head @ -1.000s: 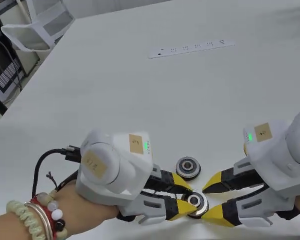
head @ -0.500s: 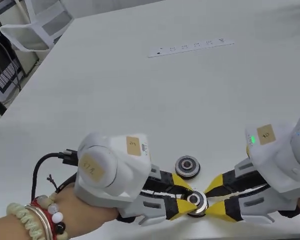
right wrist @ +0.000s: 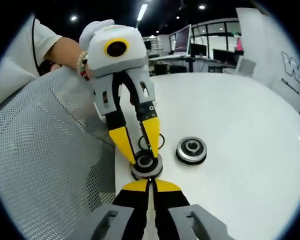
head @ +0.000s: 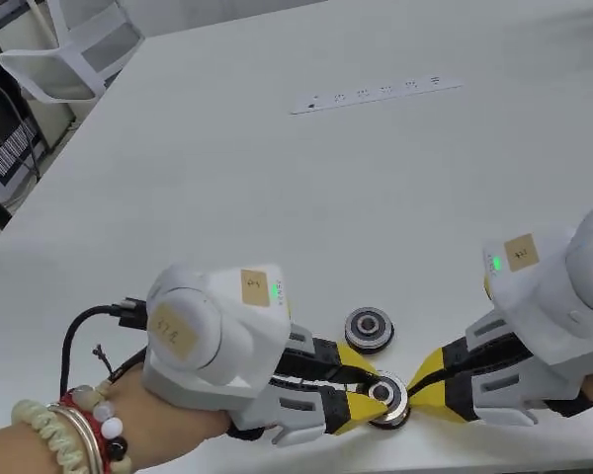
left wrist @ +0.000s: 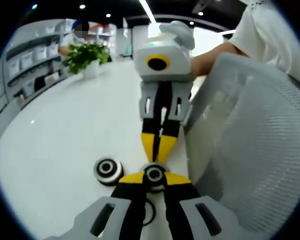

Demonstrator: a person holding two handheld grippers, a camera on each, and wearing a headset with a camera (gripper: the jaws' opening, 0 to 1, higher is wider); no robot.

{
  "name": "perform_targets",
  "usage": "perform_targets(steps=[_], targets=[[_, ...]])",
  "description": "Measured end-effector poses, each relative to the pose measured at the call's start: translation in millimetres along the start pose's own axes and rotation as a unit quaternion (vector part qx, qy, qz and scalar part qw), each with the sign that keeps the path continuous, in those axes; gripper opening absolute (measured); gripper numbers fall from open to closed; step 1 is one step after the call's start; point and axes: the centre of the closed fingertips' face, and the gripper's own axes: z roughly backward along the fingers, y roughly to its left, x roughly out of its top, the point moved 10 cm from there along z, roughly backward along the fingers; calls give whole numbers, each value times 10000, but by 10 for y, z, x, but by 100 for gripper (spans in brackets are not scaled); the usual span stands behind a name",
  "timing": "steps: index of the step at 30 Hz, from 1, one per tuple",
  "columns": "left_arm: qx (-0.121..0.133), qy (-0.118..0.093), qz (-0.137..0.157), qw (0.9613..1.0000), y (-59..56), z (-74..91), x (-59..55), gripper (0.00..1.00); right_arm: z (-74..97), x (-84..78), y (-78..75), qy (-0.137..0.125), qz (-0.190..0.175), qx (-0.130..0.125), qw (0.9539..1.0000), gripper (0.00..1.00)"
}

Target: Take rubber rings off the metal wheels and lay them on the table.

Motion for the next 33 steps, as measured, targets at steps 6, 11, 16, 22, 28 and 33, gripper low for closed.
perform_targets(steps=[6,11,16,22,28,33], targets=[[-13,-5,-23,10000,5,-7,-2,14,16,-51,-25,-264,-1108,58,9935,0],[-20,-17,-15,10000,8,-9,-8,14,72,-73,-56,-577,-1904,81,9800,0],[-19,-39,-16,10000,6,-10,-14,14,82,-110,-54,-862,-2445,332,9652,0],[-9,-25,-58,10000,3,-11,-15,14,83,-133,-51,-1092,-2956,650,9468,0],[-4,-14,-102,9999,0,-10,-14,13,80,-99,-30,-1179,-3165,705,9386,0],[15,-11,-112,9999,0,-10,-14,13,79,-62,-11,-1201,-3168,740,9379,0]])
